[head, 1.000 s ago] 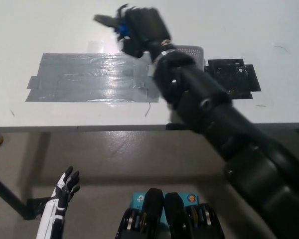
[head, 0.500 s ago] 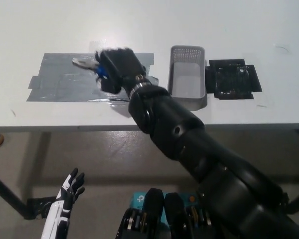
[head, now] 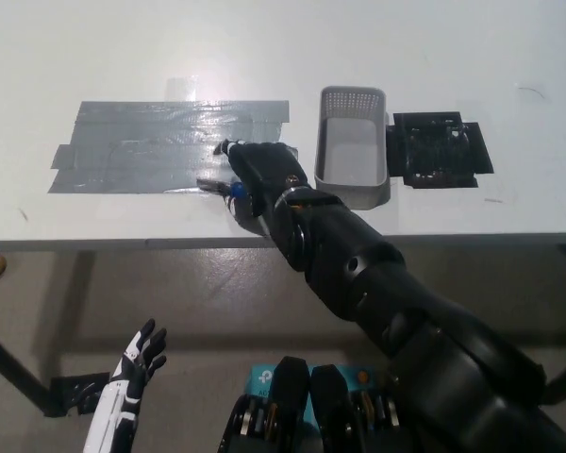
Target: The robot picks the blue plier placed on top of the container and places it on the grey area of the table
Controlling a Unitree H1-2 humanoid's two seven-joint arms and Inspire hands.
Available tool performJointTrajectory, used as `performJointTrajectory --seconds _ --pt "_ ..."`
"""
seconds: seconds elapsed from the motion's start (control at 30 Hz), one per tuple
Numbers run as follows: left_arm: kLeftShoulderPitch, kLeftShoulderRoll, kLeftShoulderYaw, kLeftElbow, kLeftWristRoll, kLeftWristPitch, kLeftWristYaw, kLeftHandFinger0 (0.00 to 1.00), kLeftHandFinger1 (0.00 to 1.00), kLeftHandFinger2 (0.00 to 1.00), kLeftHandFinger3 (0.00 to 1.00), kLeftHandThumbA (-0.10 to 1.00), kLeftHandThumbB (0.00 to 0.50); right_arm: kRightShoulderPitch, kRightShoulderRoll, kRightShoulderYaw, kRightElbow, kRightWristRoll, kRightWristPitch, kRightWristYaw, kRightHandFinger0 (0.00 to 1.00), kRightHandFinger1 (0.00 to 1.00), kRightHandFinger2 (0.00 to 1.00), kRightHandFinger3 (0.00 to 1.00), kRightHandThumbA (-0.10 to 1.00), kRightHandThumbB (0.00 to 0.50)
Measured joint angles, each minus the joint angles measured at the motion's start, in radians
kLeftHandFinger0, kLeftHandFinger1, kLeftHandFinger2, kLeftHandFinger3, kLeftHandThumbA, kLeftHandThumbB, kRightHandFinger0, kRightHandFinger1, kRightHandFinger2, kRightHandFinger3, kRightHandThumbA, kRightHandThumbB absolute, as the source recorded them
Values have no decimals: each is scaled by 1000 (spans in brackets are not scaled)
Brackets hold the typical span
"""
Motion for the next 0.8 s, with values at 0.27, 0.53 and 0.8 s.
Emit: performJointTrajectory --seconds 0.27,0.53,0.8 --pt "-10 5 1 0 2 0 0 979 1000 1000 1000 1000 0 -77 -30 -10 -9 4 8 30 1000 1000 1000 1000 793 359" --pt "2 5 0 0 3 -3 0 993 1000 1000 1000 1000 0 -210 -92 -85 -65 39 -10 32 1000 1000 1000 1000 815 323" --pt "14 3 1 0 1 -14 0 1000 1000 1000 1000 1000 0 -312 -184 -145 -243 64 -55 41 1000 1000 1000 1000 814 282"
